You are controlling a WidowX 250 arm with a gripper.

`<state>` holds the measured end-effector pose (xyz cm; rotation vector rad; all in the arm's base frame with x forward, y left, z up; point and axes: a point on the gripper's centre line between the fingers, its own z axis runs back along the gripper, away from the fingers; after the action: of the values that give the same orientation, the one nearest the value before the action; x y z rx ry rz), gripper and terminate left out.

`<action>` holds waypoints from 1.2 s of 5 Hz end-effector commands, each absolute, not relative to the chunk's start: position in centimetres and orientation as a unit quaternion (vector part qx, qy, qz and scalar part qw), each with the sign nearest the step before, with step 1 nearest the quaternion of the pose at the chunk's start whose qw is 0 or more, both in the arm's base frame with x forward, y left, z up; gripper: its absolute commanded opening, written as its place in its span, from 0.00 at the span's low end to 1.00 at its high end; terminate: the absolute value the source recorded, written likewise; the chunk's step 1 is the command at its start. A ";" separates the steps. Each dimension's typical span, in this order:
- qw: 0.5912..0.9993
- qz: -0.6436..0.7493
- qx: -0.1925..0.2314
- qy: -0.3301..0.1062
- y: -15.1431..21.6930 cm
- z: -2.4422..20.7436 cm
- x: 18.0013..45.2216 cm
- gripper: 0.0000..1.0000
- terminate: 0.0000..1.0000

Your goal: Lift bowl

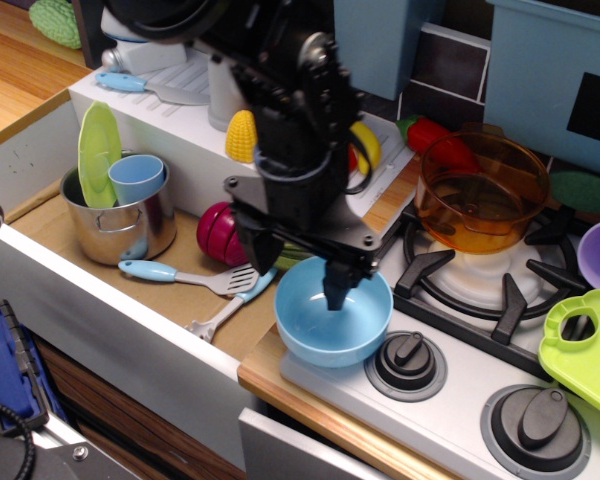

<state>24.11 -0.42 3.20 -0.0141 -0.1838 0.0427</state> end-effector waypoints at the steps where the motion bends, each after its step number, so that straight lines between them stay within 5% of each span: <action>1: 0.993 0.036 -0.020 -0.107 -0.1 2.3 24.4 0.00 0.00; 4: 0.993 0.045 -0.045 -0.102 -0.6 3.1 23.8 0.00 0.00; 6: 0.995 0.030 -0.003 -0.097 -0.8 7.6 24.3 0.00 0.00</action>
<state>23.82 -0.62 8.17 0.0226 -0.1389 0.0501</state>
